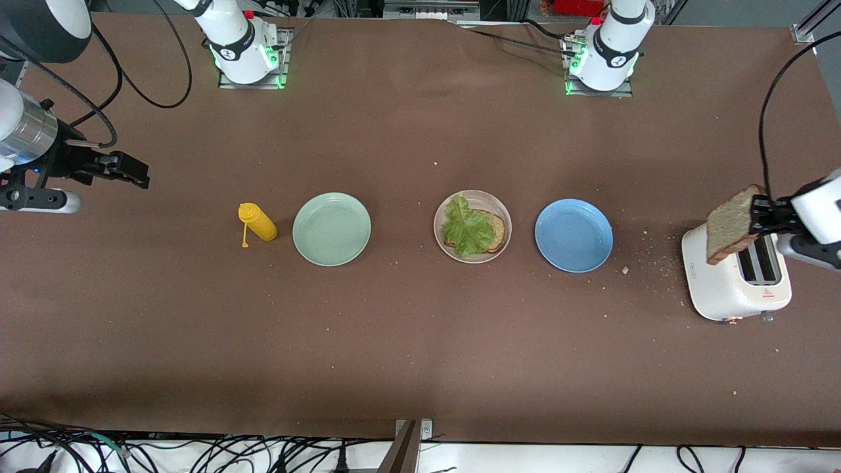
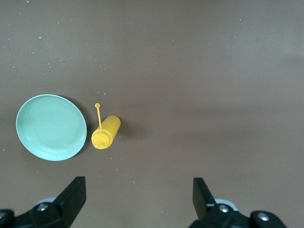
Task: Make sandwich in beige plate with both arms
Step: 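Lift the toast from the toaster with the left gripper toward the beige plate, then lay the toast on the lettuce and open the left gripper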
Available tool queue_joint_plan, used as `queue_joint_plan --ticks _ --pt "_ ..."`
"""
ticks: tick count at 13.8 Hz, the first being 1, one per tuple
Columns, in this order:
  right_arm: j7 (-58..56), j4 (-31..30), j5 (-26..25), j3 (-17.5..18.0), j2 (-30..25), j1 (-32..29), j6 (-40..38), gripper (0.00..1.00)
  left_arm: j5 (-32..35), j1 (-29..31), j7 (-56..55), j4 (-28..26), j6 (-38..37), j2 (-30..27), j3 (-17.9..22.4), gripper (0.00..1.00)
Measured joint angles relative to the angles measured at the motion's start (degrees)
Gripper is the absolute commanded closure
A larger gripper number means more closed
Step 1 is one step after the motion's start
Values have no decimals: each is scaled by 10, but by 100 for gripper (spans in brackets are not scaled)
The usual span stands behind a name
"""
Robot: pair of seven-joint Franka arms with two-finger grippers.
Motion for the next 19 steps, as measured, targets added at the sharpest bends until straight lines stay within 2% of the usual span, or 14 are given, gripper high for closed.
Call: queue_joint_plan --ticks 2,5,8,11,14,19 --pt "0 4 0 1 0 0 3 0 -9 -19 -14 -5 -13 4 -23 100" --pt "0 4 0 1 0 -1 9 0 -81 -38 -68 -17 -29 18 -27 100" --pt "1 5 0 1 0 -2 9 0 -244 -51 -128 -36 -38 52 -27 100" --pt "1 5 0 1 0 -2 9 0 -390 -51 -129 -46 -37 123 -25 100" --pt "1 5 0 1 1 -2 9 0 -517 -54 -66 -47 -19 206 -26 100" --pt "1 5 0 2 2 -2 9 0 -598 -80 70 -58 54 299 -26 100"
